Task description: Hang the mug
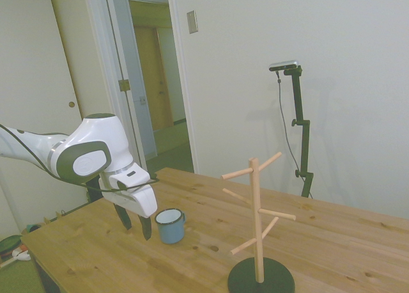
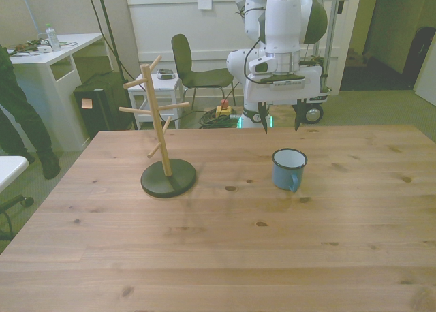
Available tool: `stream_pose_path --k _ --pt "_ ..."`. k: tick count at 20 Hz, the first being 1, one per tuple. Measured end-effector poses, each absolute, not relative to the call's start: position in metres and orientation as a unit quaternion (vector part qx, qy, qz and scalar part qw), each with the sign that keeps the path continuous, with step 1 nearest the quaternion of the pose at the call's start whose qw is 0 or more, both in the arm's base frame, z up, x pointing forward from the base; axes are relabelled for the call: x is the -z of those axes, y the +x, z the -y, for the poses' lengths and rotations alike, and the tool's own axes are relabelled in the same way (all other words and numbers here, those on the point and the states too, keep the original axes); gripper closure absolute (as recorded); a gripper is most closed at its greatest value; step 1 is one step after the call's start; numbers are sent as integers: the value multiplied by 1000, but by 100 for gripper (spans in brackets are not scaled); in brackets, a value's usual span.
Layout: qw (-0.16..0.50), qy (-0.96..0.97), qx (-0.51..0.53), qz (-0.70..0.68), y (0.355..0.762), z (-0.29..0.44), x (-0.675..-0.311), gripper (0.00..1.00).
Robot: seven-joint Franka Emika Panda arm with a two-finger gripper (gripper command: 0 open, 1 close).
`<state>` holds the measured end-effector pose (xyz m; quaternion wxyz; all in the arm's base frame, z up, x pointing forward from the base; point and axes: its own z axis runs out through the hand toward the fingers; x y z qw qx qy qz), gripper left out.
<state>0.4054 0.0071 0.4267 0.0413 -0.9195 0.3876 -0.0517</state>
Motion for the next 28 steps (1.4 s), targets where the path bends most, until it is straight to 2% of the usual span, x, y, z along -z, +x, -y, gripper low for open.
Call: stream_pose_path --k 4,8,16,23,28 --pt "43 -919 55 -388 406 -6 -430 0" --pt "52 -913 68 -400 415 -2 -452 0" --pt "71 -880 78 -463 458 9 -477 0" --pt "78 -868 69 -486 510 2 -474 0" --pt "76 -859 50 -503 528 -14 -452 0"
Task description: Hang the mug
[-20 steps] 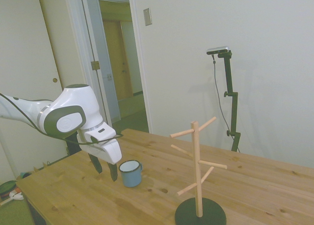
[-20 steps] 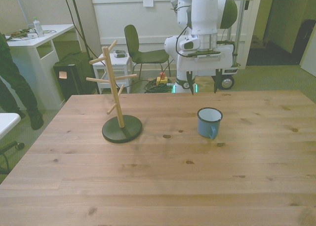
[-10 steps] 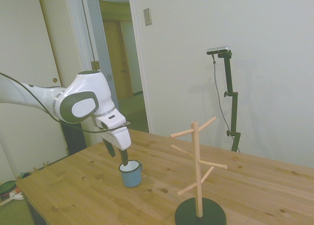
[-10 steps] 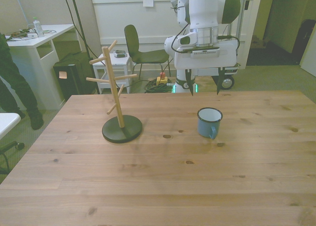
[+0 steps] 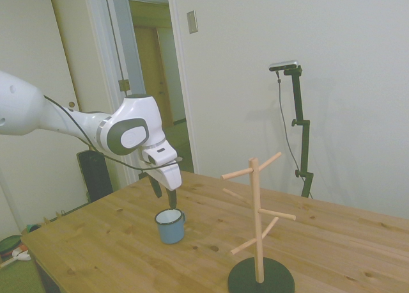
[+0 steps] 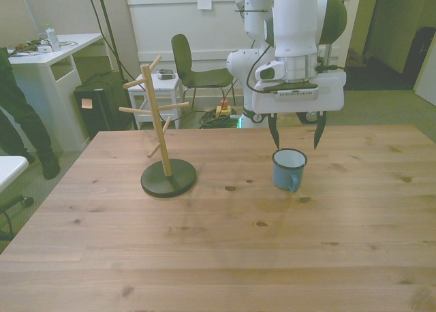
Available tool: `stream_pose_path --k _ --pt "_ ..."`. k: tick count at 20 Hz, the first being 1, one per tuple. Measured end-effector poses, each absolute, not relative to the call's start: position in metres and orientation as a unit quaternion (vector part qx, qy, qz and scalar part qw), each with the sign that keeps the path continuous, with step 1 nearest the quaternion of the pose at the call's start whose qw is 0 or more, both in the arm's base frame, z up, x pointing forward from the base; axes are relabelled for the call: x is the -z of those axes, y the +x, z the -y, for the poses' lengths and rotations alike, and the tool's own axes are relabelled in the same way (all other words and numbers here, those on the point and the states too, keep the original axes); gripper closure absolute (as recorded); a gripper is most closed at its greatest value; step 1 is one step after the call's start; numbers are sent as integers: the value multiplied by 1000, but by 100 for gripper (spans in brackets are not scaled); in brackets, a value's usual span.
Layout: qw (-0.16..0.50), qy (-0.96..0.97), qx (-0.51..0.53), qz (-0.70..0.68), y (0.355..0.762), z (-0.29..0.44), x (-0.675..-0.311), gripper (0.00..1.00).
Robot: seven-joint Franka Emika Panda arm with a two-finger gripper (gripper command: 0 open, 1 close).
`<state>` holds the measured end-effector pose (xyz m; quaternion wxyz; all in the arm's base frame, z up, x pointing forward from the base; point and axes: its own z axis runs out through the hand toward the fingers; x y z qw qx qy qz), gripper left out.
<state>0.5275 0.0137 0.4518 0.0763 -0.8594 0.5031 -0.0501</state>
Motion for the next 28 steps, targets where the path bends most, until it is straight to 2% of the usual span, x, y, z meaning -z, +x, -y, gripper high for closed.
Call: stream_pose_path --k 19,20,28 --pt "76 -851 33 -518 560 -59 -394 0" --pt "76 -851 32 -518 562 -60 -392 100" --pt "76 -852 32 -516 564 -69 -382 100"
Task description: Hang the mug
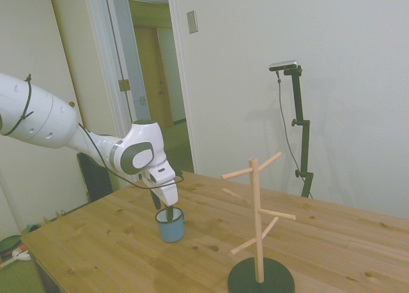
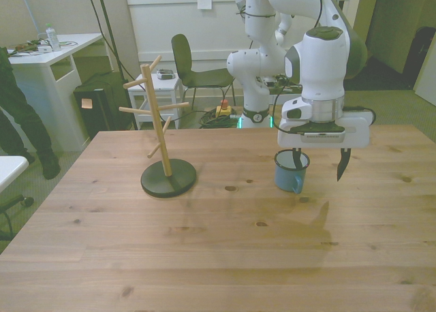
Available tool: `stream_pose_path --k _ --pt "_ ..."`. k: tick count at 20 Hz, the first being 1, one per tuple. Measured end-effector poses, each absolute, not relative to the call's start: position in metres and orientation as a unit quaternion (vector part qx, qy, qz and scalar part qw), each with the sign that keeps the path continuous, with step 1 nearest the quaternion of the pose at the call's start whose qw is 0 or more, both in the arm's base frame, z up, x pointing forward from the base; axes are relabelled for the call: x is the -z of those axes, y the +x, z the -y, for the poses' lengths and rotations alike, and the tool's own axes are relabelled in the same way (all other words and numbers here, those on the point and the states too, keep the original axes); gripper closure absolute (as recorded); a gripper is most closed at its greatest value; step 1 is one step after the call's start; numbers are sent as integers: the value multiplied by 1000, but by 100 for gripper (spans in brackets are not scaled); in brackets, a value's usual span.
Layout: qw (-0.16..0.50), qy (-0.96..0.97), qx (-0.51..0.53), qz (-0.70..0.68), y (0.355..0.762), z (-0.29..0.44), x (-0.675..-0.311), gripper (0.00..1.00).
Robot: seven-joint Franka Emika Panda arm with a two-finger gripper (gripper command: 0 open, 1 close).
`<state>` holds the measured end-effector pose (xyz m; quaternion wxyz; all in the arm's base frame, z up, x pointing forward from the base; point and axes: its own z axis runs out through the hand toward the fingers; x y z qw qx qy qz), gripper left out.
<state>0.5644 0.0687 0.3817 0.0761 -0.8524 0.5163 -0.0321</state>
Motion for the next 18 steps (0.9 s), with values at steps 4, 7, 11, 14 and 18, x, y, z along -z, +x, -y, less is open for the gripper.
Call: stream_pose_path --k 4,7,11,14,18 --pt "77 -852 33 -518 565 -70 -383 100" --pt "76 -852 34 -517 565 -70 -383 100" --pt "75 -852 35 -516 566 -70 -384 100" --pt "75 -852 35 -516 566 -71 -384 100" --pt "75 -853 36 -516 566 -71 -384 100"
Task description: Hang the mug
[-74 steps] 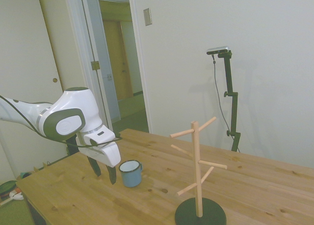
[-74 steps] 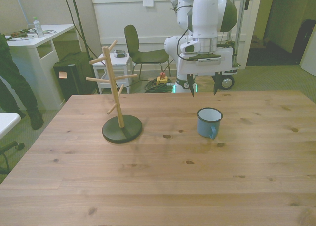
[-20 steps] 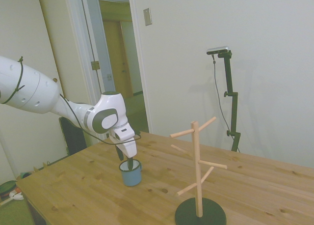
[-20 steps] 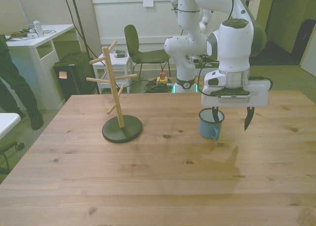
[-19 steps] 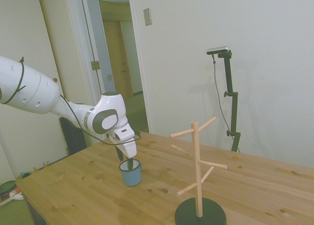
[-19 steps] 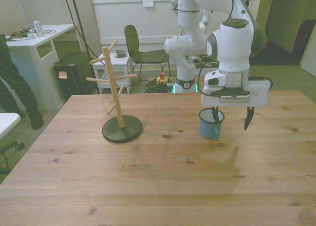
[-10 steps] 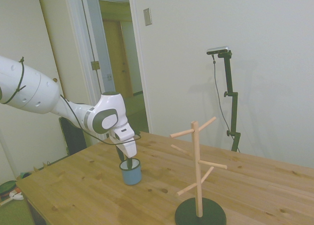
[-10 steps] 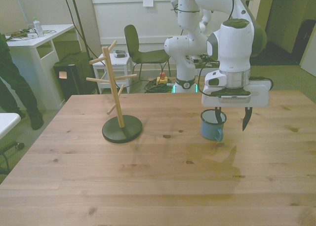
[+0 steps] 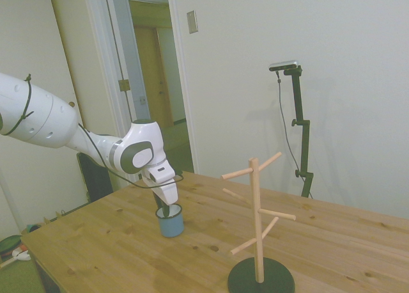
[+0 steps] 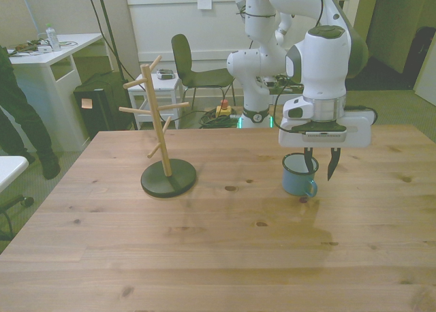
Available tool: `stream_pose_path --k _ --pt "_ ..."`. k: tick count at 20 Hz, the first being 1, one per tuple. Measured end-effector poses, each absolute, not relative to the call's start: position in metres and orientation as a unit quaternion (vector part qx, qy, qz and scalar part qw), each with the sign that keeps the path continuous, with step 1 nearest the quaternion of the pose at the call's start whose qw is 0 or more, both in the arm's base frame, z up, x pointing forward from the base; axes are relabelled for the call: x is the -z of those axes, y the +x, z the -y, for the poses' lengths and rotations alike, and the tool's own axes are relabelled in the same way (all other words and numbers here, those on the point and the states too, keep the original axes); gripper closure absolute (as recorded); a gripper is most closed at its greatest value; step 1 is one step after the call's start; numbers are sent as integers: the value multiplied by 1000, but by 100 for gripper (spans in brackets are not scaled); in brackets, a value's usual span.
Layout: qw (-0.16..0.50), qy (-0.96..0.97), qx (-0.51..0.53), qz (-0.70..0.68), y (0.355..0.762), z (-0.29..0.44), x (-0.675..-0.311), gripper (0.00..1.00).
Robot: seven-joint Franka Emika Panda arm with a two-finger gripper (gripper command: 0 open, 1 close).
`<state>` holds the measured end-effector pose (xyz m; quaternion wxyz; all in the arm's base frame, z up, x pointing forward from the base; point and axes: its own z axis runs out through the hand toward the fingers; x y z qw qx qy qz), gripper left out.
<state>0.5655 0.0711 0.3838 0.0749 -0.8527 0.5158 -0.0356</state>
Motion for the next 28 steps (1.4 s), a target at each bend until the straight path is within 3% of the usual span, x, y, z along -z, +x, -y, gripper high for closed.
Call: stream_pose_path --k 14,19,28 --pt "83 -846 70 -522 566 -69 -385 100" --pt "93 -830 99 -541 525 -39 -397 100" --pt "123 -790 151 -581 459 16 -471 100"
